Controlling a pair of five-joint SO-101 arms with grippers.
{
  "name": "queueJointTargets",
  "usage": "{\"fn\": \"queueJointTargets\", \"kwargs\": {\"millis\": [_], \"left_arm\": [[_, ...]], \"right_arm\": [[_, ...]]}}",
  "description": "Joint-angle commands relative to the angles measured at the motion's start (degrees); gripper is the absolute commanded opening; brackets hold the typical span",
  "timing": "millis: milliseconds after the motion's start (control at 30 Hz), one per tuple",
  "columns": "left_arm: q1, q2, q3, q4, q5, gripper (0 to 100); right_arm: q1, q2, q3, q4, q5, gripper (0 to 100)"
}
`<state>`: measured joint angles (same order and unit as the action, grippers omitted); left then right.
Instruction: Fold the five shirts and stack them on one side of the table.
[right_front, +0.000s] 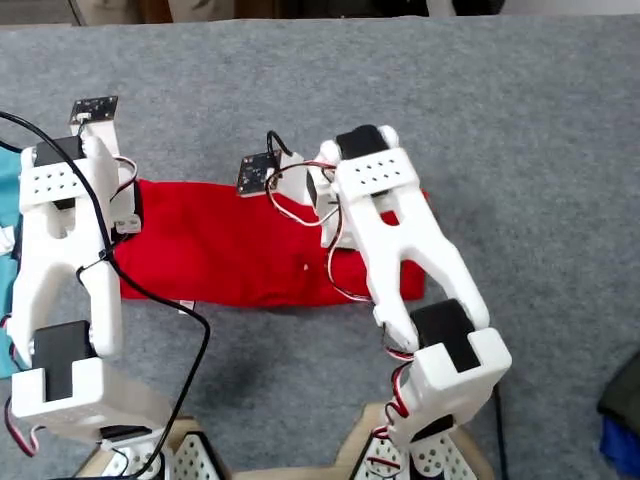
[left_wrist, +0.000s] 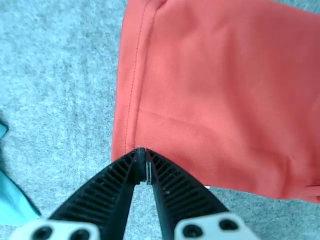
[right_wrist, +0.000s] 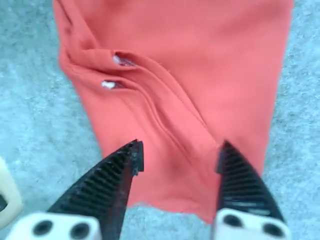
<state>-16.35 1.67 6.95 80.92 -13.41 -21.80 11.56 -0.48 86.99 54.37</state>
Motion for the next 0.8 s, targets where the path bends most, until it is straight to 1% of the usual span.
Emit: {"fn": "queueJointTargets", "kwargs": {"millis": [0,100,167,200,300,333,367,467,567,667,767], "left_arm": [[-0.6,-2.9,0.0,-1.5,-0.5,2],[-2.3,-2.5,-0.7,-4.7,-0.6,2],[-3.3,-2.2,-1.9,-6.9,-0.6,4],[-3.6,-2.2,-2.5,-6.9,-0.6,7],[-3.8,-2.2,-3.8,-7.4,-0.3,21],[-3.8,-2.1,-3.7,-8.2,-0.3,25],[-3.8,-1.7,-3.4,-9.1,-0.3,26],[-3.9,2.2,-4.0,-9.8,-0.5,24],[-4.4,9.0,-7.2,-9.0,-0.6,23],[-5.4,17.0,-14.2,-6.6,-0.7,23],[-6.9,24.7,-23.5,-1.6,-0.7,23]], "right_arm": [[0.9,-0.6,-4.4,4.2,0.3,14.0],[1.7,-2.4,-4.9,4.7,-3.1,8.1],[3.1,-4.3,-4.9,4.4,-4.7,8.2],[4.0,-5.1,-4.9,4.5,-5.4,9.7],[6.8,-7.0,-4.8,4.8,-5.8,17.8],[7.7,-7.6,-4.8,4.9,-5.7,20.1],[8.5,-8.2,-4.8,4.9,-5.8,21.7],[10.2,-10.0,-4.8,5.1,-5.9,21.8],[10.8,-10.6,-4.8,6.6,-5.9,20.3],[10.9,-10.9,-4.8,7.0,-5.9,18.6],[10.9,-10.9,-4.8,7.6,-5.9,17.1]]}}
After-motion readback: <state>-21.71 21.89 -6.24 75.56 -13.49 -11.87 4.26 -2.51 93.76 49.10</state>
